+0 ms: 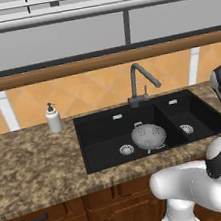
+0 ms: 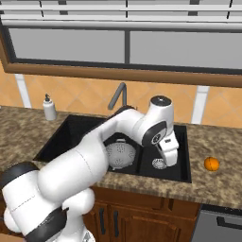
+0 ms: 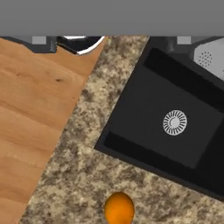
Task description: Put the colander in the sink, put the orange in the colander, and turn on the sink faucet and pour water over the colander.
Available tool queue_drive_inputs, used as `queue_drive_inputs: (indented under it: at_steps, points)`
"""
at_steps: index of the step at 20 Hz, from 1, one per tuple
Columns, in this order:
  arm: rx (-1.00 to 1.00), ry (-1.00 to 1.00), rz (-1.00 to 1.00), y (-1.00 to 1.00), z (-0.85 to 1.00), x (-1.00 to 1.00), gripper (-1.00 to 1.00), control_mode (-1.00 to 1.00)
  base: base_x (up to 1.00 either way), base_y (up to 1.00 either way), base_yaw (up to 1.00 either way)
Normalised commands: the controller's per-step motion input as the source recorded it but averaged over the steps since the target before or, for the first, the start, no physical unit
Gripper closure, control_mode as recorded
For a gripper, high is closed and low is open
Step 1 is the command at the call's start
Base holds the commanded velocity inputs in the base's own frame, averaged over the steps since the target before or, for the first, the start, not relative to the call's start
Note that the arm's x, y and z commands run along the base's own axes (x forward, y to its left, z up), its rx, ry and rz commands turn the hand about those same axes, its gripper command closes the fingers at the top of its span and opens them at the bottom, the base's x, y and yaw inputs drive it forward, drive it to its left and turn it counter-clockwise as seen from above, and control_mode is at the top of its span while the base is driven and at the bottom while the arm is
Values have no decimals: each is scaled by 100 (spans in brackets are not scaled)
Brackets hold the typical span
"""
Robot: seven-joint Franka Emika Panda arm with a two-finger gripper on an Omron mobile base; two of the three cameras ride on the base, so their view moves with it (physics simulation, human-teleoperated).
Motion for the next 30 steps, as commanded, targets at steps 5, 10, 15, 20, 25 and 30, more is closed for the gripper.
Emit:
queue_drive_inputs:
  at_steps: [5, 10, 15, 20, 25, 30]
  points:
    - [-4, 5, 20, -81, -31, 1, -100, -100, 0, 0, 0]
    - [0, 0, 3, -55, -42, 6, -100, -100, 0, 0, 0]
    - [0, 0, 0, -41, -40, 16, -100, -100, 0, 0, 0]
    - [0, 0, 2, -33, -21, 33, -100, -100, 0, 0, 0]
    - [0, 0, 4, -32, -9, 43, -100, -100, 0, 0, 0]
    - [0, 0, 4, -34, -7, 39, -100, -100, 0, 0, 0]
